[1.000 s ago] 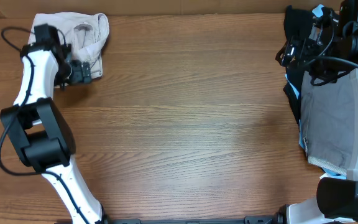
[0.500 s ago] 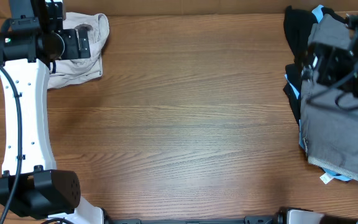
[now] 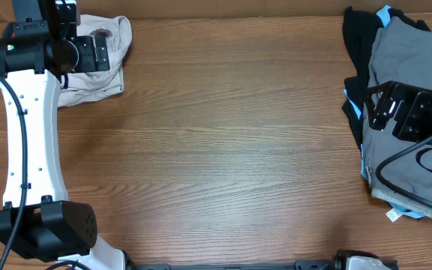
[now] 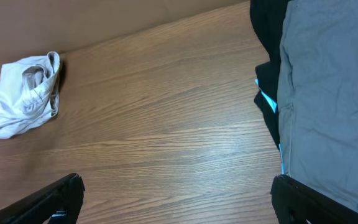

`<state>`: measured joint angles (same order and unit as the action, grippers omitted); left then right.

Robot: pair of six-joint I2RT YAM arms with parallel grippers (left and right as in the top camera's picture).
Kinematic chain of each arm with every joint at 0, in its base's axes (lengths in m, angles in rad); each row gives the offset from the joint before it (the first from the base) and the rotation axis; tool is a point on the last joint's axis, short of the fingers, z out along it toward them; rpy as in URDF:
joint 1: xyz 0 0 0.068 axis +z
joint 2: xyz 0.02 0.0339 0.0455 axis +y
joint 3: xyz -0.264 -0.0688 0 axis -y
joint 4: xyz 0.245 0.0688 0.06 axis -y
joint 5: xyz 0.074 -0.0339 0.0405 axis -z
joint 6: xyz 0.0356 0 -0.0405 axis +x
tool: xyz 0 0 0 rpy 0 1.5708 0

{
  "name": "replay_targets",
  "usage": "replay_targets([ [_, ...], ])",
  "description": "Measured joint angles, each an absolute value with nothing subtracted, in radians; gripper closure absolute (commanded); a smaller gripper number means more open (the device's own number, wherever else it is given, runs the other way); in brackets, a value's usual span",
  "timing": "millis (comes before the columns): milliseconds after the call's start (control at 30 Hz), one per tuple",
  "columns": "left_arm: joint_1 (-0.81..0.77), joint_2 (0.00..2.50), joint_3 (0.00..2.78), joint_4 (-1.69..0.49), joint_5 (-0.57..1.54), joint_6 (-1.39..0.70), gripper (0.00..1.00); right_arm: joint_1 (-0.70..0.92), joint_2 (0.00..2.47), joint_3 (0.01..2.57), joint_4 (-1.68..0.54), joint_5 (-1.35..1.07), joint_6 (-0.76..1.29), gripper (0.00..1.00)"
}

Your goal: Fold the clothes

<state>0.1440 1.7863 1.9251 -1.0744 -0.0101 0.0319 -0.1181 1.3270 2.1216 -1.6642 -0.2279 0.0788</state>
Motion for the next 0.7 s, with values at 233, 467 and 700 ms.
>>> replay_targets([
  [233, 0.144, 1.786, 1.925, -1.074, -0.01, 0.032, 0.0, -0.118, 1.339, 2.122, -1.652, -0.237, 0.078, 0.0],
  [467, 0.144, 1.786, 1.925, -1.074, -0.01, 0.032, 0.0, -0.035, 1.277, 1.974, -1.333, -0.255, 0.067, 0.0],
  [700, 0.144, 1.786, 1.925, -1.076, -0.01, 0.029, 0.0, 0.026, 0.999, 1.497, -0.963, -0.258, 0.078, 0.0],
])
